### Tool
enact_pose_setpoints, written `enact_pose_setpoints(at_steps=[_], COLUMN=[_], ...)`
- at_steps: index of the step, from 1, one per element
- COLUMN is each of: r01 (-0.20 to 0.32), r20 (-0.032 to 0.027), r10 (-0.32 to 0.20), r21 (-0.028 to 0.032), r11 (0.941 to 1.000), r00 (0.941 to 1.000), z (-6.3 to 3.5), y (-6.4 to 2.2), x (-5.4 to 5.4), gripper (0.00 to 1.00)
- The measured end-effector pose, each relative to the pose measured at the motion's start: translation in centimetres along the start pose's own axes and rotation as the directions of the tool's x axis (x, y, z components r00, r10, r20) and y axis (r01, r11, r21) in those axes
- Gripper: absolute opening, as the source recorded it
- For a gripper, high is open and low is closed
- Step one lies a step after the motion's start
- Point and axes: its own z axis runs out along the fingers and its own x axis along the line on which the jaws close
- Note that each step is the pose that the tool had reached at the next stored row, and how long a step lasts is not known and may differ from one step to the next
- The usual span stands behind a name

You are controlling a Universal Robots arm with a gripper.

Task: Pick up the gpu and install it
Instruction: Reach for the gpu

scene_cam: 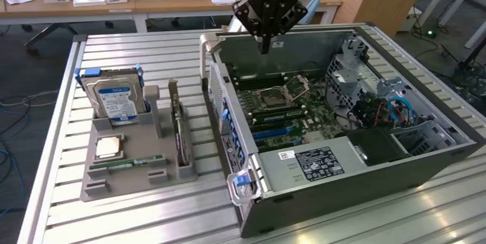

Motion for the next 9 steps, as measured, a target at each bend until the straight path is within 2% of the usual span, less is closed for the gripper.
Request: enact_pose_setpoints(at_steps=[9], r01=[0.0], r20=[0.0], r10=[0.0], r21=[-0.0001], r11=[1.0], r00=[1.0], z=[-0.04], y=[-0.15], x=[2.1], gripper=[0.11])
